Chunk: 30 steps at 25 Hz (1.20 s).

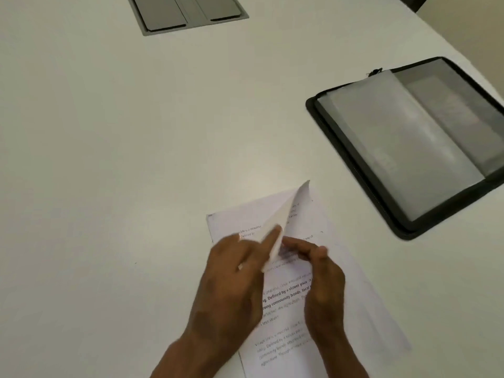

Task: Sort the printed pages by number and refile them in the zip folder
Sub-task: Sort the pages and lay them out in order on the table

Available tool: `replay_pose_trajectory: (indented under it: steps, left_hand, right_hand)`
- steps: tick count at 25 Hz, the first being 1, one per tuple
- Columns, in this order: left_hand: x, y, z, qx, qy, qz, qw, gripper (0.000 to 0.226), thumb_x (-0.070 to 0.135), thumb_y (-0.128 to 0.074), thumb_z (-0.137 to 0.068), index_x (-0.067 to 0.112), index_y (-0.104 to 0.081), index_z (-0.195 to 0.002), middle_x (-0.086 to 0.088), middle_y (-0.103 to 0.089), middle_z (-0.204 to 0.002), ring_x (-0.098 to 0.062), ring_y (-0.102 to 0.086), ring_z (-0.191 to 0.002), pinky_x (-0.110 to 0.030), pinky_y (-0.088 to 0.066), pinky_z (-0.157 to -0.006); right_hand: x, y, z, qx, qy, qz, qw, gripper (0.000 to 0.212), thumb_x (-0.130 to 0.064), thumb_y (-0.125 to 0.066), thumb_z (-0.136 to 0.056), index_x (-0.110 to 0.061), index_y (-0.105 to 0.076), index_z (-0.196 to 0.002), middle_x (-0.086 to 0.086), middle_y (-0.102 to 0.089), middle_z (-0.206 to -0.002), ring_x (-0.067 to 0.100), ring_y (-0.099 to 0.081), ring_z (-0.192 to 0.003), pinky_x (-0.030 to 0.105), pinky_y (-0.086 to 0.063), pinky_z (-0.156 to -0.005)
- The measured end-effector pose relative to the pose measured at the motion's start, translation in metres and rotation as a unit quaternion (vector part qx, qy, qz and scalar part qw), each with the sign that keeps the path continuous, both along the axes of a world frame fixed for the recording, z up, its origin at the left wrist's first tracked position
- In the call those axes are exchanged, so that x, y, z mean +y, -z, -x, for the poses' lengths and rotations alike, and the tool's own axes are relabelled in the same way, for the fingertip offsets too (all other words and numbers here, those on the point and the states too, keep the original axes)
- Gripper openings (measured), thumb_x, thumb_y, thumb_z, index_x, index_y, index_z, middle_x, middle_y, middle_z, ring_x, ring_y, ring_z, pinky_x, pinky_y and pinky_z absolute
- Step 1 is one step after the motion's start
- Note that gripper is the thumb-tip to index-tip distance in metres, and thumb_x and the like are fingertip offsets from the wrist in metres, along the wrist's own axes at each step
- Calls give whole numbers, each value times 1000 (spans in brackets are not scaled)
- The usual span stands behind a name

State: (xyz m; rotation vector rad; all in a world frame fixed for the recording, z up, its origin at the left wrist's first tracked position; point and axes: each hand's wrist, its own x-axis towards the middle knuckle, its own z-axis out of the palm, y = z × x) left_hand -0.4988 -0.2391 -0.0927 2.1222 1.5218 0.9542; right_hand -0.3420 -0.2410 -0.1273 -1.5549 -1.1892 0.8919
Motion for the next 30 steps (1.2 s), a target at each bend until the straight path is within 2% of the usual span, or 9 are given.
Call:
replay_pose_trajectory:
  steps: [3, 5, 7, 10, 13, 17, 22, 25, 30]
  left_hand:
    - [-22, 15, -4, 62, 99, -38, 992, 64, 1, -58, -85, 15, -43, -146, 0, -61, -95, -18, -58, -91, -43, -48, -97]
    - [-33, 16, 2, 81, 151, -17, 985, 65, 14, -65, -89, 21, -41, -148, 5, -60, -100, -14, -59, -96, -40, -47, -98]
    - [-35, 4, 11, 51, 169, 33, 984, 68, 42, -69, -89, 29, -41, -149, 11, -57, -120, -6, -53, -118, -31, -43, -105]
    - [-14, -3, 22, -72, 43, 104, 991, 62, 48, -68, -87, 26, -52, -142, 7, -54, -133, -12, -49, -130, -21, -38, -107]
    - [27, 13, 34, 67, -136, 117, 981, 53, 43, -57, -90, 18, -57, -137, 0, -58, -129, -18, -49, -124, -29, -40, -103]
    - [42, 31, 35, 212, -132, 111, 962, 58, 44, -61, -83, 9, -62, -129, -8, -63, -115, -32, -55, -109, -45, -45, -93]
    - [42, 25, 33, 106, -177, 56, 977, 38, 17, -72, -86, 12, -67, -123, -3, -65, -94, -28, -60, -85, -42, -48, -85]
    - [39, 17, 32, 73, -172, 10, 982, 17, 18, -61, -91, 16, -72, -103, 3, -71, -87, -24, -66, -78, -43, -45, -96]
    - [9, -9, 15, -2, -141, -36, 989, 20, 28, -60, -92, 17, -77, -93, -11, -51, -146, -30, -43, -139, -46, -39, -109]
  right_hand:
    - [9, -13, -10, 100, 26, 42, 994, 35, -45, -49, -100, -25, -74, -87, -7, -76, -86, 9, -72, -84, 19, -54, -73]
    - [13, -15, -13, 119, 36, 82, 989, 8, -31, -68, -92, -26, -74, -88, -10, -77, -87, 9, -73, -83, 20, -57, -69]
    - [11, -12, -16, 126, 44, 99, 986, 14, -21, -71, -86, -23, -74, -99, -11, -78, -96, 11, -73, -92, 23, -60, -74]
    - [10, -12, -17, 138, 50, 91, 985, 16, -17, -72, -85, -17, -75, -101, -7, -78, -95, 11, -74, -91, 21, -59, -75]
    - [8, -11, -17, 131, 51, 91, 986, 22, -26, -71, -80, -18, -74, -100, -9, -78, -94, 10, -73, -91, 20, -58, -76]
    - [7, -11, -15, 124, 45, 89, 987, 23, -25, -70, -80, -16, -74, -101, -8, -78, -95, 10, -73, -91, 17, -57, -74]
    - [7, -7, -15, 110, 30, 86, 990, 24, -27, -70, -79, -18, -73, -100, -8, -78, -96, 11, -73, -92, 21, -59, -77]
    - [7, -6, -15, 111, 27, 83, 990, 22, -26, -70, -81, -16, -74, -101, -6, -78, -96, 12, -74, -92, 22, -59, -77]
    - [8, -7, -15, 106, 38, 94, 989, 18, -35, -68, -86, -18, -75, -89, -2, -78, -87, 11, -73, -82, 21, -57, -69]
